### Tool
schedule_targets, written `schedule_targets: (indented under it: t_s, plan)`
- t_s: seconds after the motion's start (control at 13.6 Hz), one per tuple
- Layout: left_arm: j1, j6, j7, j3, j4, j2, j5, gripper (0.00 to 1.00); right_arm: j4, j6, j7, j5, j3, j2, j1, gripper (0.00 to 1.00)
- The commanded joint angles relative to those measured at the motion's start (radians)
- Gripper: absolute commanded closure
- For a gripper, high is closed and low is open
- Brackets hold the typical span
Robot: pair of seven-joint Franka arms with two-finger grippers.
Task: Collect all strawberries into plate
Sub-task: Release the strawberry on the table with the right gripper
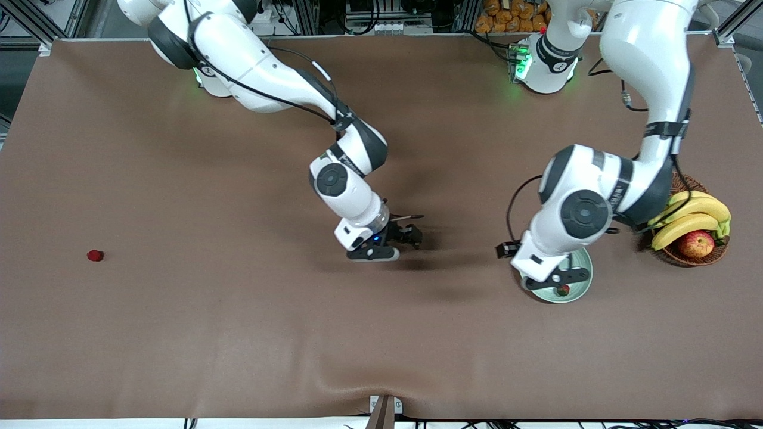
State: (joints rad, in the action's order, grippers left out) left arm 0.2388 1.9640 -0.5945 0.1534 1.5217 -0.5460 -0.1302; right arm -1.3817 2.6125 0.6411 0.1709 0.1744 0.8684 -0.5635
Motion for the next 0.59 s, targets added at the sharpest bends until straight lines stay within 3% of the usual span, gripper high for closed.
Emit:
schedule_targets:
  t_s: [0.0, 0.15, 0.52]
  plan:
    - [0.083, 0.067, -0.140, -0.003, -0.006, -0.032, 0.023, 0.00, -0.089, -0.166, -0.001, 0.001, 0.007, -0.152, 0.103, 0.00]
    - [0.141, 0.159, -0.386, -0.003, -0.002, -0.077, 0.029, 0.00, -0.121, -0.302, -0.038, -0.016, 0.005, -0.239, 0.172, 0.00]
    - [0.258, 0.233, -0.731, -0.006, 0.000, -0.143, 0.024, 0.00, -0.368, -0.425, -0.236, -0.076, 0.005, -0.491, 0.405, 0.00]
